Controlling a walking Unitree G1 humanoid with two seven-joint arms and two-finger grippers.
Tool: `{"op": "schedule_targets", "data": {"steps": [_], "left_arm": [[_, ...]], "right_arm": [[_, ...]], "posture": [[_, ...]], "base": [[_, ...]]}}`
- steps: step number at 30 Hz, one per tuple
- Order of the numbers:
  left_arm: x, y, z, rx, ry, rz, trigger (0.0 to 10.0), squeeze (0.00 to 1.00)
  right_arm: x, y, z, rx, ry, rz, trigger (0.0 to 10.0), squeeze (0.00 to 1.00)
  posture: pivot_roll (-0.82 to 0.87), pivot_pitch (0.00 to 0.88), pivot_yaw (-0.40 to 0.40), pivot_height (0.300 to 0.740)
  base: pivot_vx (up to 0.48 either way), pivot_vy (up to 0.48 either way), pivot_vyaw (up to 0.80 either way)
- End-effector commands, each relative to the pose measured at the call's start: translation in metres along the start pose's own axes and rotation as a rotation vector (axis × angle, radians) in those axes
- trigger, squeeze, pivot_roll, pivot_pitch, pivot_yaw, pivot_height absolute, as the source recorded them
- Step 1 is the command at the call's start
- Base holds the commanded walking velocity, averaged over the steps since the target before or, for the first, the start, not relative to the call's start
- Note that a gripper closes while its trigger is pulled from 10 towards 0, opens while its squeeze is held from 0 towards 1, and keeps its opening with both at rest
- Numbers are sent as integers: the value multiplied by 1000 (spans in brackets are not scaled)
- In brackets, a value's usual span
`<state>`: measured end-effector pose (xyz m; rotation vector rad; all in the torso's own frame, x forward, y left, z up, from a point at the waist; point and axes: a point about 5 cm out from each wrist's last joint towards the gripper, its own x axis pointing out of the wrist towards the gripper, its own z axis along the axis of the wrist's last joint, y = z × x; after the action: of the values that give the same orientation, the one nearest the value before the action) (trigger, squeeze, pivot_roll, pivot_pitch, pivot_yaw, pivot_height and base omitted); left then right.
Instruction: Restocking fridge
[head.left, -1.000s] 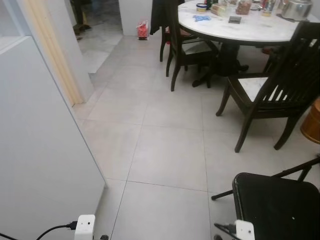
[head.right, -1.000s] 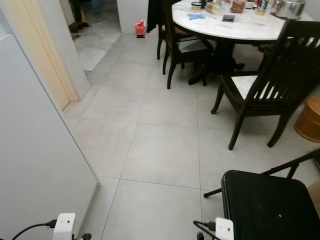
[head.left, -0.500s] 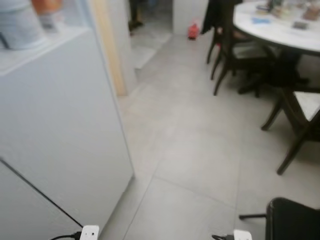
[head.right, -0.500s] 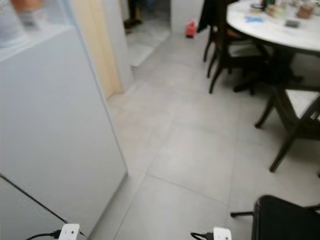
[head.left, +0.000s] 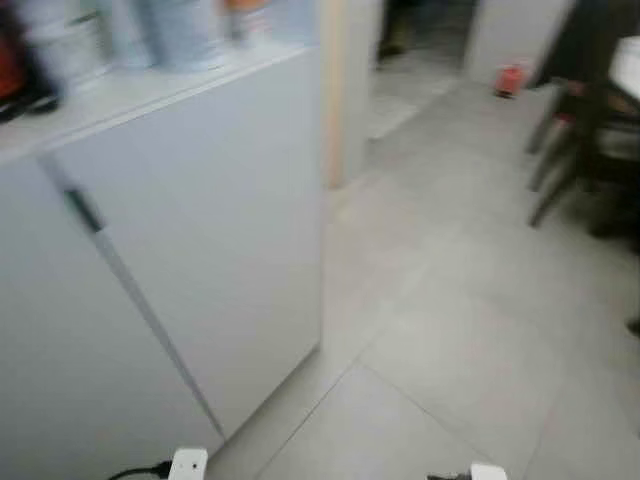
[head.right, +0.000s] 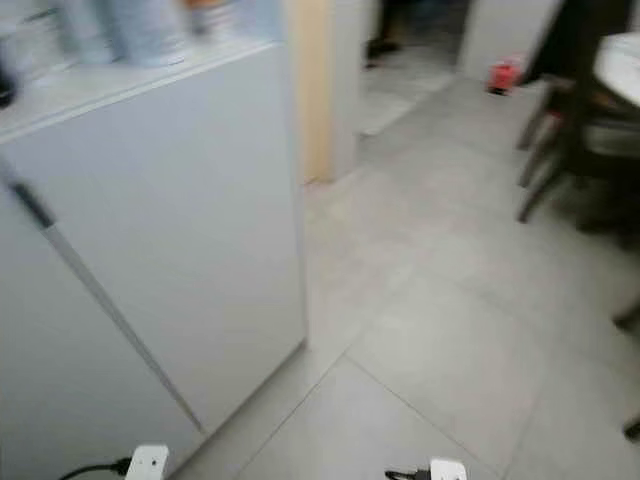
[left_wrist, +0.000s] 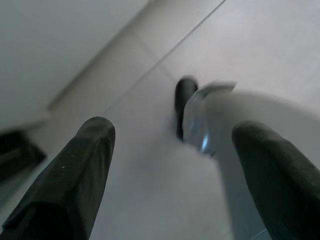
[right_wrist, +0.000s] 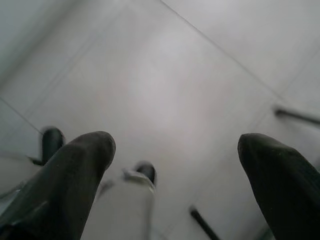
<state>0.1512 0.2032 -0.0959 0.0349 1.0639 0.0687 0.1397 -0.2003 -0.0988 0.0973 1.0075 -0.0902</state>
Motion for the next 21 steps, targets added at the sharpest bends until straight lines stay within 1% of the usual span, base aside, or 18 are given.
{"op": "schedule_targets", "data": {"steps": [1, 7, 15, 21], "left_arm": [[1, -5, 3, -12, -4, -3, 10000, 0], [1, -5, 4, -2, -5, -6, 10000, 0], [1, 1, 7, 5, -10, 4, 10000, 0], [1, 2, 9, 12, -12, 4, 10000, 0]], "right_arm": [[-2, -8, -4, 13, 7, -18, 10000, 0], [-2, -4, -5, 4, 12, -10, 10000, 0], [-1, 1, -4, 21, 7, -5, 10000, 0], [0, 2, -3, 29, 5, -6, 10000, 0]], "posture": [[-13, 0, -61, 740], [-11, 0, -62, 740], [-14, 0, -46, 740], [-15, 0, -42, 740]], "base": [[0, 0, 800], [0, 0, 800], [0, 0, 800], [0, 0, 800]]}}
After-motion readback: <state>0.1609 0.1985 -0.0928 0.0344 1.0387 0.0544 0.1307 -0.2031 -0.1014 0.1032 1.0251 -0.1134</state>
